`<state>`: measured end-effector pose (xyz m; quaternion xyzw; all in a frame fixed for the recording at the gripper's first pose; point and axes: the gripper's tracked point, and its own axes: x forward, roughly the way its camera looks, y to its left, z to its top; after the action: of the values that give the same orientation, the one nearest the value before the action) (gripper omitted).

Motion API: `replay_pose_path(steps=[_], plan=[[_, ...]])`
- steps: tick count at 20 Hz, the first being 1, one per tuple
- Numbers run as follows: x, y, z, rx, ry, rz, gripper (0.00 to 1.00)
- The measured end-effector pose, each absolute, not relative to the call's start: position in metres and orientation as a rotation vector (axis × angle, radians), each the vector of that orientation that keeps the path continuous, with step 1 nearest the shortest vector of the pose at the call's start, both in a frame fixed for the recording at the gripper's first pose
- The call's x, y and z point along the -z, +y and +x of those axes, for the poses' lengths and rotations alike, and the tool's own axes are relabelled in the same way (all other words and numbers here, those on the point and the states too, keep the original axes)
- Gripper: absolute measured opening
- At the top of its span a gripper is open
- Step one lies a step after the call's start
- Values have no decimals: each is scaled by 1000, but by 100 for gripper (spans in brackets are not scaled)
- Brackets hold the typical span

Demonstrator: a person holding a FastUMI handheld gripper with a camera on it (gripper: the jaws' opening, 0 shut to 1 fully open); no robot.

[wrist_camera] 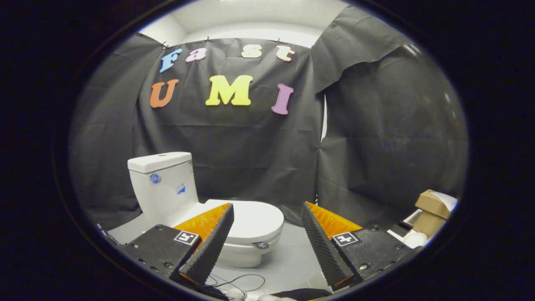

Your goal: Open the toilet lid.

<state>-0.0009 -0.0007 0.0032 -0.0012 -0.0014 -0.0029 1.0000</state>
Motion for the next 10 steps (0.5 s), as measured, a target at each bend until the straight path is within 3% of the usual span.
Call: replay_pose_path(steps=[10], plan=[[-3, 4, 14, -15, -6, -12, 100]])
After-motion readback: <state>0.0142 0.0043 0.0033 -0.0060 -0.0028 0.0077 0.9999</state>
